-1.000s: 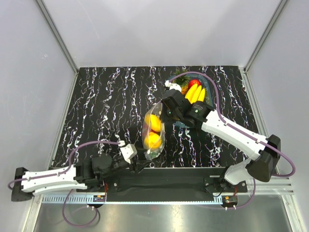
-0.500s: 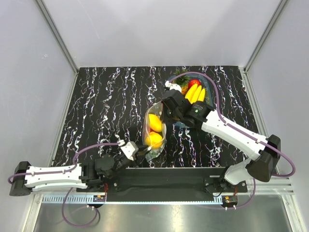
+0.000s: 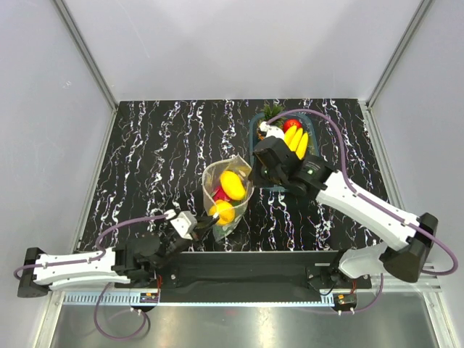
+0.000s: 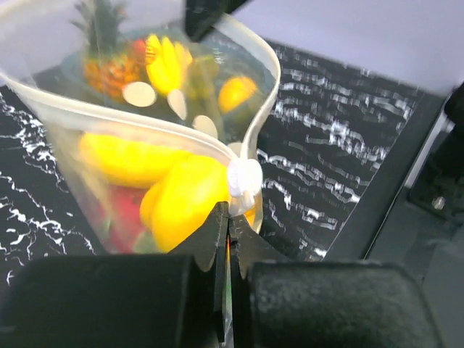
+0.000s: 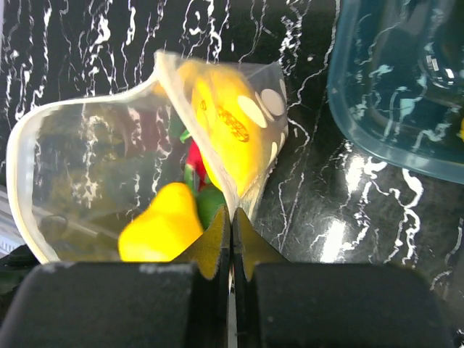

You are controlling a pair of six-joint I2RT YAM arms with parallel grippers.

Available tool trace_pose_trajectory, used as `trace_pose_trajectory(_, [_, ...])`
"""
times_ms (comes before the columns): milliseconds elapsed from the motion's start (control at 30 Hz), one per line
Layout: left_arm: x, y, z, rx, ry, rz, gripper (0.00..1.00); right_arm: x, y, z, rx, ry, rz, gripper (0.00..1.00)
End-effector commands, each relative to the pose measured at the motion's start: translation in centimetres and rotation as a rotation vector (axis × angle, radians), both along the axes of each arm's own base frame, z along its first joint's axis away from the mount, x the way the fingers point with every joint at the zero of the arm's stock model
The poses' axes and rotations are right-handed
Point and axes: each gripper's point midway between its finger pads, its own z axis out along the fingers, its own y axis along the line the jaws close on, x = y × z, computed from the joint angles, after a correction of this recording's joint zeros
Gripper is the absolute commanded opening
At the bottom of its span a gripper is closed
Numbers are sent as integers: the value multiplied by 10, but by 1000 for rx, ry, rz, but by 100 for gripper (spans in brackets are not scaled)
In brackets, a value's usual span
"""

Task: Place the food in the zip-top bag and seal the zipper
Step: Zip the zipper food storage bag at the center of the board.

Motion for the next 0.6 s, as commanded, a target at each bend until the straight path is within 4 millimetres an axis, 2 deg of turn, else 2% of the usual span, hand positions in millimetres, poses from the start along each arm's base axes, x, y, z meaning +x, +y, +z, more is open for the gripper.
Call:
trace_pose_trajectory(0, [8,7,15,-90,-15,37,0,0,-22,25,34,-62,-79,0])
trace_pose_trajectory(100, [14,5,9,-73,10,29,0,-6,-30,19,13,-45,-84,1])
trace_pose_trajectory(133, [11,0,8,-65,9,-9,0,-7,-33,14,2,-39,-83,4])
trace_pose_trajectory(200, [23,1,5,-46,19,15,0,-9,-36,13,-4,-39,-82,14])
trace_pose_trajectory(233, [22,-1,4,-38,22,-10,0,-11,-37,12,-16,-40,-72,23])
trace_pose_trajectory(267, [31,3,5,-35,17,12,0,-12,-38,12,-23,-39,-62,27])
trace_pose_trajectory(367, [36,9,9,-48,5,15,0,-14,-44,14,-61,-52,-32,37])
trace_pose_trajectory(467, [37,16,18,-74,-14,28,0,-15,-51,23,-75,-67,-42,41])
trace_pose_trajectory(500, [35,17,21,-92,-16,24,0,-15,-52,27,-68,-72,-43,50])
trace_pose_trajectory(567, [32,16,22,-100,-10,7,0,-18,-51,33,-53,-74,-30,59])
